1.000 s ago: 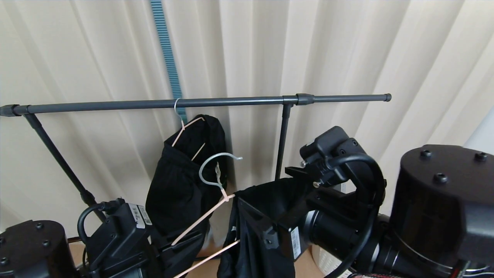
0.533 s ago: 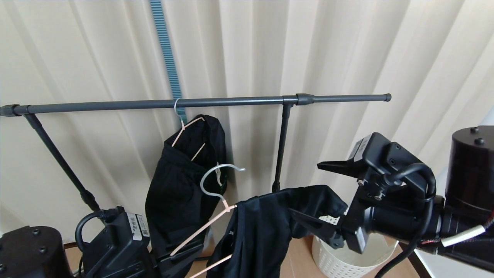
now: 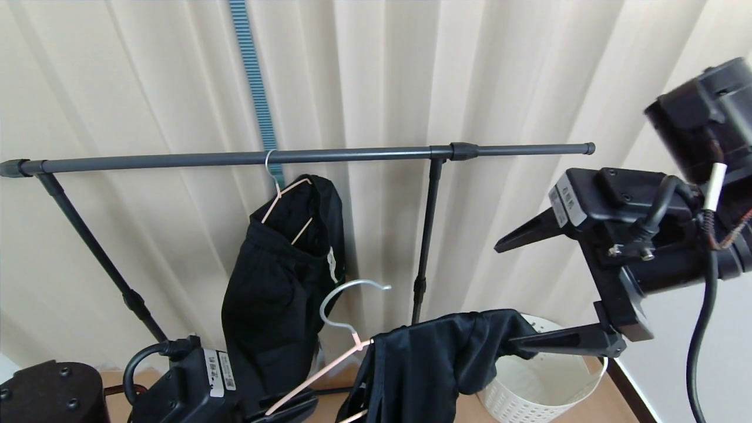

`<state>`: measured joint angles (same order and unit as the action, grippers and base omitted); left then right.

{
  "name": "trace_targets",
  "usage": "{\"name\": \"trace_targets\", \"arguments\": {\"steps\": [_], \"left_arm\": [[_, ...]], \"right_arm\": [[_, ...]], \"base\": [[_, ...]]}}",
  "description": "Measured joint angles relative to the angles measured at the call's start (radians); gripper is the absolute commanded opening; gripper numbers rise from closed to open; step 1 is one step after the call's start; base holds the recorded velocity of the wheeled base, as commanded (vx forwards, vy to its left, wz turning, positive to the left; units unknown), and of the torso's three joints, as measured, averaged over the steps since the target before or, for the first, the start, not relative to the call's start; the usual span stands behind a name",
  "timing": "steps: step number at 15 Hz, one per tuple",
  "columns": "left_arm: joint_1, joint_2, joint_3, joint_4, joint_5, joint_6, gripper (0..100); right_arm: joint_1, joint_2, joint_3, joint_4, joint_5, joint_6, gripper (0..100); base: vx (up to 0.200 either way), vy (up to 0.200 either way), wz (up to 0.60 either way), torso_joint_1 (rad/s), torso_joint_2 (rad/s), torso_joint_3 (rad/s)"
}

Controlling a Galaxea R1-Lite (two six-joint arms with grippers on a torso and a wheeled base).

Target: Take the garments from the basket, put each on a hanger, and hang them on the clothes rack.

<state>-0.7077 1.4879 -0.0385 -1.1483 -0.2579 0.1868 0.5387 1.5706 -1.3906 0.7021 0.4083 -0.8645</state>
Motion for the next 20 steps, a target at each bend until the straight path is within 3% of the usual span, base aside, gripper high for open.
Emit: {"name": "trace_targets", "arguments": {"steps": [2,3,10,18,19,20], "left_arm": [[-0.007,-0.001,0.004,0.000,0.000,0.000,0],[-0.009,-0.001,0.006,0.000,0.000,-0.001,0],[-0.027,0.012,0.010,0.000,0.001,-0.003,0],[-0.036,0.013,0.004,-0.001,0.006,-0.004,0],[-0.036,0.013,0.003,-0.001,0.007,-0.004,0],[-0.036,0.012,0.003,-0.001,0.007,-0.004,0]], "right_arm": [[-0.020,0.113,-0.137,0.141,0.121,-0.161,100],[-0.016,0.157,-0.171,0.154,0.161,-0.173,100],[-0.003,0.242,-0.083,0.109,0.173,-0.170,100],[0.026,0.291,-0.067,0.055,0.174,-0.143,100],[0.028,0.295,-0.061,0.040,0.174,-0.138,0],[0.028,0.297,-0.052,0.029,0.174,-0.134,0]], "base": [[0.000,0.000,0.00,0.000,0.00,0.000],[0.000,0.000,0.00,0.000,0.00,0.000],[0.000,0.000,0.00,0.000,0.00,0.000],[0.000,0.000,0.00,0.000,0.00,0.000],[0.000,0.000,0.00,0.000,0.00,0.000],[0.000,0.000,0.00,0.000,0.00,0.000]]}}
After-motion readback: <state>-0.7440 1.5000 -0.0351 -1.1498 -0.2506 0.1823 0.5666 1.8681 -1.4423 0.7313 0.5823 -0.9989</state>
